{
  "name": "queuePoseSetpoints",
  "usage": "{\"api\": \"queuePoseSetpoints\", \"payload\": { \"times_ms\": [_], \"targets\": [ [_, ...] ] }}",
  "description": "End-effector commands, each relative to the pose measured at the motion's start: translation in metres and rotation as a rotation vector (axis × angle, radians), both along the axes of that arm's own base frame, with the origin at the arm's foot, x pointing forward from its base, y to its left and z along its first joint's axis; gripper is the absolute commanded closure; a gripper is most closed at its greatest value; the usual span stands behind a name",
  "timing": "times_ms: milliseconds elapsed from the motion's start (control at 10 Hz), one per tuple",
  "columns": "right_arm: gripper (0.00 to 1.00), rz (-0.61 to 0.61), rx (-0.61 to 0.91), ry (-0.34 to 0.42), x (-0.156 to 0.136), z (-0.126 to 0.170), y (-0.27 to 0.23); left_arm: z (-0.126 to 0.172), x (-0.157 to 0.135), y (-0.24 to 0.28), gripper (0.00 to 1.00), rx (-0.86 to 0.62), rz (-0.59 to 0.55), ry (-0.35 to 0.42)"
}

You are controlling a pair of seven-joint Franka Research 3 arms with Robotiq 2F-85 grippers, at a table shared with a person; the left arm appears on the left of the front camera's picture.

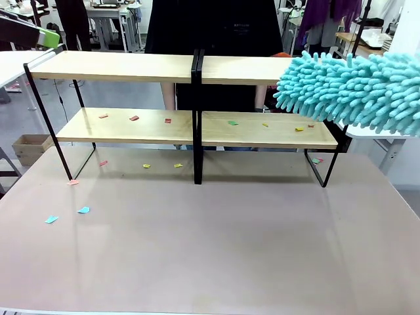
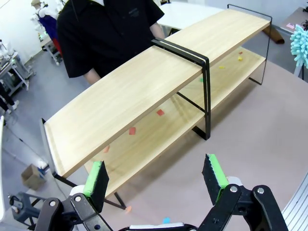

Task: Clean the shelves.
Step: Clean another randomly selected level of the Shelf with the Duster.

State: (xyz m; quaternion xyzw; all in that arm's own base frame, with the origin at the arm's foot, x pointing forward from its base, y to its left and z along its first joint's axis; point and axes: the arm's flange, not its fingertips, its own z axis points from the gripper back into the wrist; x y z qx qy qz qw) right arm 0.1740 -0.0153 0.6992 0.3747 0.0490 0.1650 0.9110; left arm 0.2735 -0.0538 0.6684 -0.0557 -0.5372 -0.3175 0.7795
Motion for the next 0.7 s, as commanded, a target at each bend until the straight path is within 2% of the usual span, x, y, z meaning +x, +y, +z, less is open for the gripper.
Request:
{"api": "queuePoseSetpoints", "payload": {
  "times_ms": [0, 600],
  "targets": [
    [0.88, -0.006, 0.02, 0.011, -0.0025, 0.0041, -0.0008, -0.0026, 0.0004, 0.0007, 0.0, -0.002, -0.001, 0.002],
    [0.88, -0.006, 0.02, 0.011, -0.0025, 0.0041, -0.0008, -0.0026, 0.0004, 0.0007, 0.0, -0.002, -0.001, 0.002]
  ]
}}
